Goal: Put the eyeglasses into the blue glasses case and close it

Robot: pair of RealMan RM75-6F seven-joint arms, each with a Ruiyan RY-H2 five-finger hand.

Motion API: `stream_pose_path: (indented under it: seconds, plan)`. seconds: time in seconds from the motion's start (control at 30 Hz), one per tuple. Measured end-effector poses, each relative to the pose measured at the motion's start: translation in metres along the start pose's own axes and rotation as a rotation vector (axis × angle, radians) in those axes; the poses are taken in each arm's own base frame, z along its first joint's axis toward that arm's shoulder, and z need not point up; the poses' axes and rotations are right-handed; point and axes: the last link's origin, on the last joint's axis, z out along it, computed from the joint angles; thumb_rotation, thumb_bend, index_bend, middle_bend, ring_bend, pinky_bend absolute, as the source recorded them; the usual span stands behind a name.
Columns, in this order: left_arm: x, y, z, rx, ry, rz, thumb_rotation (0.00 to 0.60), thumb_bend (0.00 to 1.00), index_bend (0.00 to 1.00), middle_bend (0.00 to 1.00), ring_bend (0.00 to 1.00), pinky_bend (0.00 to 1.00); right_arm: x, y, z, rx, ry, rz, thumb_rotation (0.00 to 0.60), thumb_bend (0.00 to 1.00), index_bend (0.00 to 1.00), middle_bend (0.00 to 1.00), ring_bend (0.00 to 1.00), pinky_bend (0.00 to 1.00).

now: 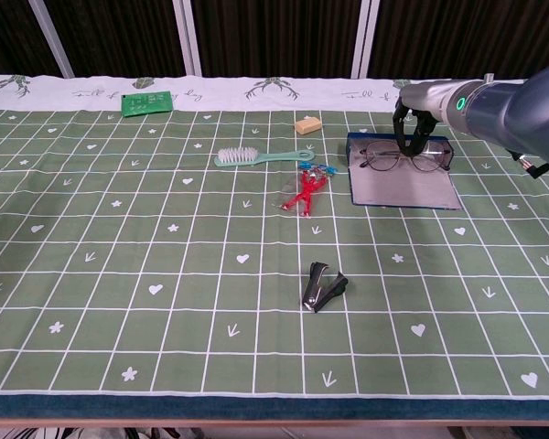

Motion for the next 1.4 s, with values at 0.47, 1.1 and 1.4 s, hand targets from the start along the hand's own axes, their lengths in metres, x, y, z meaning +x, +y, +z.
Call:
stream_pose_path:
  seconds: [0.47,1.1,1.4]
  plan:
    - [0.0,0.0,0.0,0.003,-0.002,0.001,0.6,0.27,0.17,0.0,0.0,0.0,0.002,-0.002,-0.005,0.006,0.004,0.014,0.6,0.41,0.24,0.06,0.13,0.2]
    - [-0.002,0.002,-0.001,0.005,-0.002,0.003,0.6,0.28,0.17,0.0,0.0,0.0,-0.009,0.005,-0.082,0.133,0.069,0.034,0.6,0.39,0.12,0.21,0.22,0.21]
    - [-0.002,0.002,-0.001,0.007,0.0,0.0,0.6,0.28,0.17,0.0,0.0,0.0,-0.018,0.014,-0.098,0.128,0.041,-0.032,0.6,0.39,0.08,0.48,0.53,0.61]
